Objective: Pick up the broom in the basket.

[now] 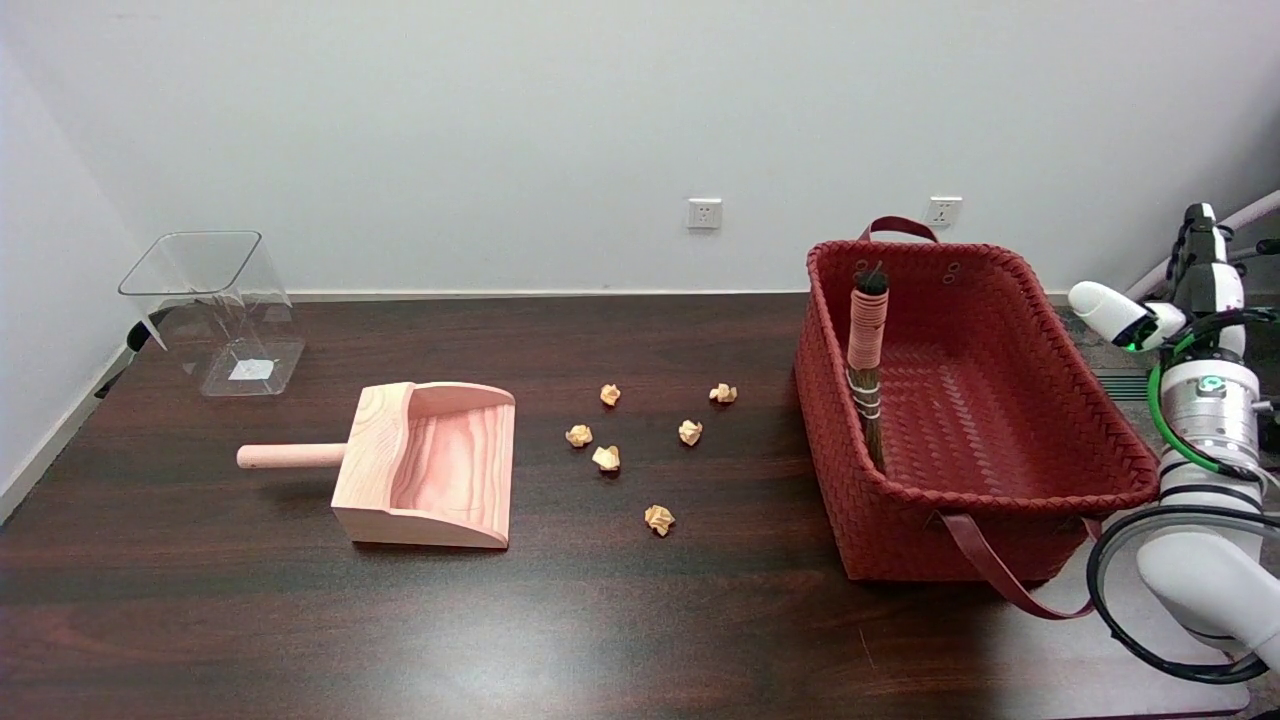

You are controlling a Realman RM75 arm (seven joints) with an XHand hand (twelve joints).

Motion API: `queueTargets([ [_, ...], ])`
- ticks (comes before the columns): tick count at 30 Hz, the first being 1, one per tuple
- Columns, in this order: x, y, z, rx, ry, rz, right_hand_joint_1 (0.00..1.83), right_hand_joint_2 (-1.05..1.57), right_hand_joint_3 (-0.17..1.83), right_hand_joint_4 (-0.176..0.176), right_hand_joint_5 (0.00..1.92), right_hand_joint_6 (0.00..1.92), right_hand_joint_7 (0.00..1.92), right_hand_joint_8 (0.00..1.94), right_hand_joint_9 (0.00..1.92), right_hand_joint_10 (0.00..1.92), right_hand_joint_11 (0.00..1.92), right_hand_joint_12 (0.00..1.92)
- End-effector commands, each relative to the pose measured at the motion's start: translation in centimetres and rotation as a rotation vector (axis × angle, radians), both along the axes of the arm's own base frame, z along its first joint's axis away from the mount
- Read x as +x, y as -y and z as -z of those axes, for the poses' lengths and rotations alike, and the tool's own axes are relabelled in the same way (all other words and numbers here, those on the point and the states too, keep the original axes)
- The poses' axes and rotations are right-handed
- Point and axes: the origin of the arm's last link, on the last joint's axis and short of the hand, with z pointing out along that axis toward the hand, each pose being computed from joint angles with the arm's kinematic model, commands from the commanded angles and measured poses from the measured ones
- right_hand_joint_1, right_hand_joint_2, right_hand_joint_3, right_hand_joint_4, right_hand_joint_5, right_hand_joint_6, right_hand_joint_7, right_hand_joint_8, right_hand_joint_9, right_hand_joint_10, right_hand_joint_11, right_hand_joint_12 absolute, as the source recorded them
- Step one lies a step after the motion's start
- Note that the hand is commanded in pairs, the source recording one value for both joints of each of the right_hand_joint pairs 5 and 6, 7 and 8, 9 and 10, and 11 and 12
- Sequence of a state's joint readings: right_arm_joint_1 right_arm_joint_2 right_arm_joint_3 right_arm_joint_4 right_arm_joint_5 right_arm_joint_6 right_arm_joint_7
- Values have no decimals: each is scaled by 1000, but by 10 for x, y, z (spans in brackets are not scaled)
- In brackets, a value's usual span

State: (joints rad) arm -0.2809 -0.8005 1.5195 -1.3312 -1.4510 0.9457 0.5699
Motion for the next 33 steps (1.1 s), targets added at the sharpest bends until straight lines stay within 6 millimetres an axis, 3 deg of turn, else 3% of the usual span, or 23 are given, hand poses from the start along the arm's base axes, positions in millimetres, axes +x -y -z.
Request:
queueTargets([
  [1,19,23,53,179,39,-68,972,-779,1253,0,0,0,0,0,0,0,0,0],
  [7,20,25,74,261,116,-66,982,-775,1236,0,0,0,0,0,0,0,0,0],
  [17,33,-8,105,307,71,-59,1005,-795,1265,0,0,0,33,33,0,0,0,0],
  [24,45,-20,113,310,12,-50,1009,-802,1307,0,0,0,47,47,0,0,0,0],
  [33,42,-12,117,346,10,-39,1005,-795,1324,0,0,0,48,48,0,0,0,0],
])
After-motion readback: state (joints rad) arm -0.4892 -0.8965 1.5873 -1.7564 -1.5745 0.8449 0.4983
